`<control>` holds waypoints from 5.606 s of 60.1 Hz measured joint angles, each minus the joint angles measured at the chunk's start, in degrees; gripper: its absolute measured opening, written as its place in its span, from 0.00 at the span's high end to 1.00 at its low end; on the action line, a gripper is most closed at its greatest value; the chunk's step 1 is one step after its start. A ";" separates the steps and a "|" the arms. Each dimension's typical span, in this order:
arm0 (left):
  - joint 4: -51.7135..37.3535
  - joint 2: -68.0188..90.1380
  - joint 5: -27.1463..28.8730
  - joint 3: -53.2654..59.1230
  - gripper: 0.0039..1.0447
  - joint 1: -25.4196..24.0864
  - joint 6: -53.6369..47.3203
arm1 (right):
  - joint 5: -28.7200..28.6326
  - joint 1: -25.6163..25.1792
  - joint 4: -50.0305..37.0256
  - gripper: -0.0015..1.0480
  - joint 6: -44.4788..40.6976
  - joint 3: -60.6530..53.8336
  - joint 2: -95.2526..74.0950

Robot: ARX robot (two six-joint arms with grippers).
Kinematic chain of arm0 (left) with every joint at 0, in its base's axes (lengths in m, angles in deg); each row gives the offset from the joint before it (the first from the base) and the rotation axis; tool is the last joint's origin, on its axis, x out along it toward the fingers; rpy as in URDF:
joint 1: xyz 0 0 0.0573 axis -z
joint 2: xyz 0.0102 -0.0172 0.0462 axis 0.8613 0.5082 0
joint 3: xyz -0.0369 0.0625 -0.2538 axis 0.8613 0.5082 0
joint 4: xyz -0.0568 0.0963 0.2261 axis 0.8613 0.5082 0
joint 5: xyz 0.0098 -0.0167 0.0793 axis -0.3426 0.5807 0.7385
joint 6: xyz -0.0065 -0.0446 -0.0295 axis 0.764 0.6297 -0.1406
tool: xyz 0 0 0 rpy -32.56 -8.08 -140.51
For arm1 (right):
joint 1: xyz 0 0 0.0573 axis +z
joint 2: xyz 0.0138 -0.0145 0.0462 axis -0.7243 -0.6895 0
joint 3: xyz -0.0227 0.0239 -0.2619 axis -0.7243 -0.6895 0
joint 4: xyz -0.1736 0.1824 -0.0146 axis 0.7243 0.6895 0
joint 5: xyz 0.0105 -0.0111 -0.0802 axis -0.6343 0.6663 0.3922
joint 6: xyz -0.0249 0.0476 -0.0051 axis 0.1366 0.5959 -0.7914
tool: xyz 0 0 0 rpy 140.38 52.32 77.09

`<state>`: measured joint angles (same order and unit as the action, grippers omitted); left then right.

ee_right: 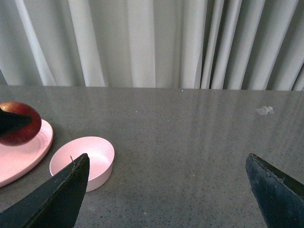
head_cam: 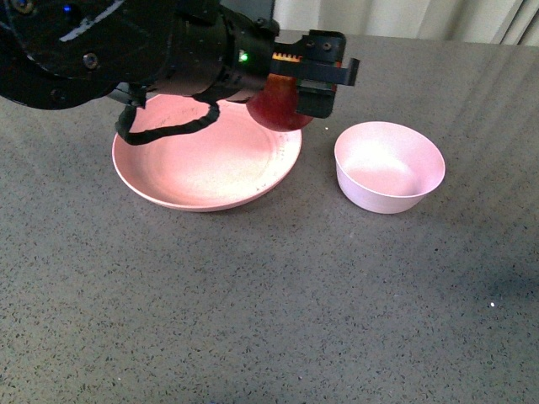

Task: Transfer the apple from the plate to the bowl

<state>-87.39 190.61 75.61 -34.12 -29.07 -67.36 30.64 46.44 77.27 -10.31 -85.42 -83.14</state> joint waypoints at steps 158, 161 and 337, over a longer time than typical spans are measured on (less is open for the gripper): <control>3.63 7.32 -3.50 -8.09 0.09 11.19 0.13 | 0.00 0.00 0.00 0.09 0.00 0.00 0.00; 3.63 7.32 -3.48 -8.17 0.09 11.19 0.13 | 0.02 0.02 0.00 0.09 0.00 0.00 0.00; 6.86 -96.19 2.34 61.77 0.99 -30.21 -6.36 | 0.00 0.02 0.00 0.09 0.00 0.00 0.04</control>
<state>-80.53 94.42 77.95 27.64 -59.27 -73.72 30.64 46.47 77.27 -10.31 -85.42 -83.10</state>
